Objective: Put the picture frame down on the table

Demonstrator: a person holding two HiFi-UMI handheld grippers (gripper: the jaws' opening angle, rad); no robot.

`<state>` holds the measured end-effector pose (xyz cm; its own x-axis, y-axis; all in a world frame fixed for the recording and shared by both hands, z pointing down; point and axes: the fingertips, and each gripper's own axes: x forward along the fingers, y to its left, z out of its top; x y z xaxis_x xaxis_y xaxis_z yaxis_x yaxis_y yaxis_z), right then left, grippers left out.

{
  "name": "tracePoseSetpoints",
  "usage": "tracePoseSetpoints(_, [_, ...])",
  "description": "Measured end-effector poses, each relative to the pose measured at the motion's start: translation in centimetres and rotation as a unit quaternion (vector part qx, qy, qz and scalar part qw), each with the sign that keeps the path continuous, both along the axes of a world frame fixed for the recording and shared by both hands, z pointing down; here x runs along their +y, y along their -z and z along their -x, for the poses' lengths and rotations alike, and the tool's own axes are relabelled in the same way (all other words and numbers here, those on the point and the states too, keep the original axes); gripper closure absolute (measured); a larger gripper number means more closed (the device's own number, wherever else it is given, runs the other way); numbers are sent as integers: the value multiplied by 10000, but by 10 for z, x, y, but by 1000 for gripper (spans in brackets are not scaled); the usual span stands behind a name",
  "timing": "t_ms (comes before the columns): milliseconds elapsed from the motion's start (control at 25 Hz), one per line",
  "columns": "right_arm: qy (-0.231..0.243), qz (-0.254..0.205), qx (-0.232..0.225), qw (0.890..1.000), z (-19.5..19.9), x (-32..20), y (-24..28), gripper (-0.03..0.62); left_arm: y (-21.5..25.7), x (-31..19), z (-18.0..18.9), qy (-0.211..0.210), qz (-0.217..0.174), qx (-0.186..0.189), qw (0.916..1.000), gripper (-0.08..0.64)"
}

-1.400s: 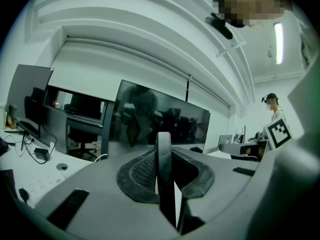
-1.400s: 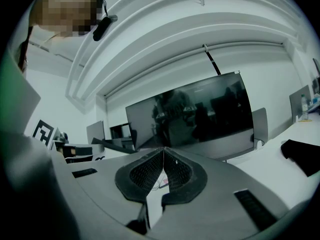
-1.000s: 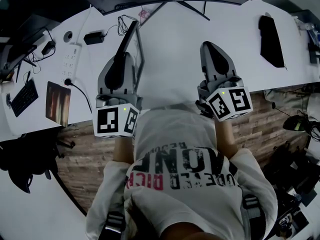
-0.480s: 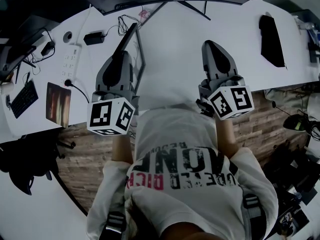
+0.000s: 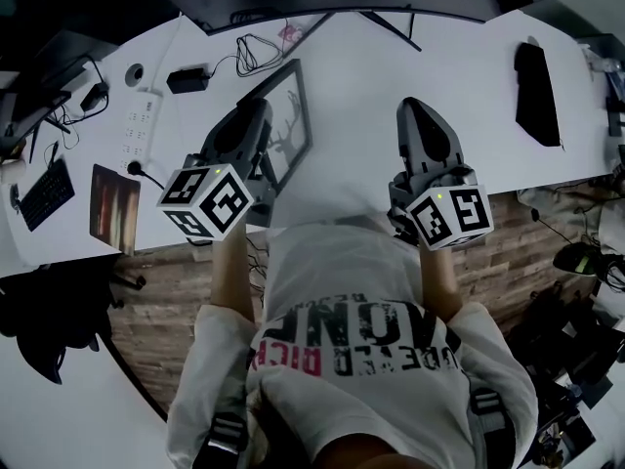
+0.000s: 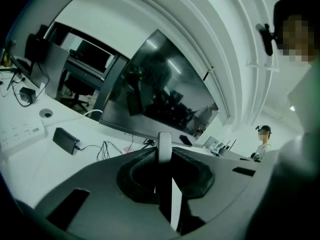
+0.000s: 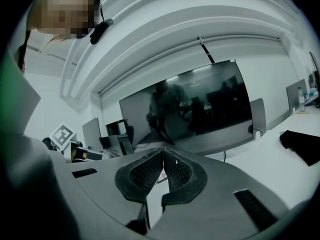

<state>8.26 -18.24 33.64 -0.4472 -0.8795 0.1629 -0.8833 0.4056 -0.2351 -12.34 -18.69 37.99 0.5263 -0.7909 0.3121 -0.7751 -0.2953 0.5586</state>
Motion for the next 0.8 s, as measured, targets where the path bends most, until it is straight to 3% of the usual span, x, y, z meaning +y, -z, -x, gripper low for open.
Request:
tracePoseSetpoints(320, [102,247,-42,9996,12,-11,-21,591,-37,-25,-15,-269,540,453,9971,518])
tracePoseSetpoints(800, [146,676,0,9976,19,-24,-51,591,-72,-50,-21,-307,989,699,9922,518])
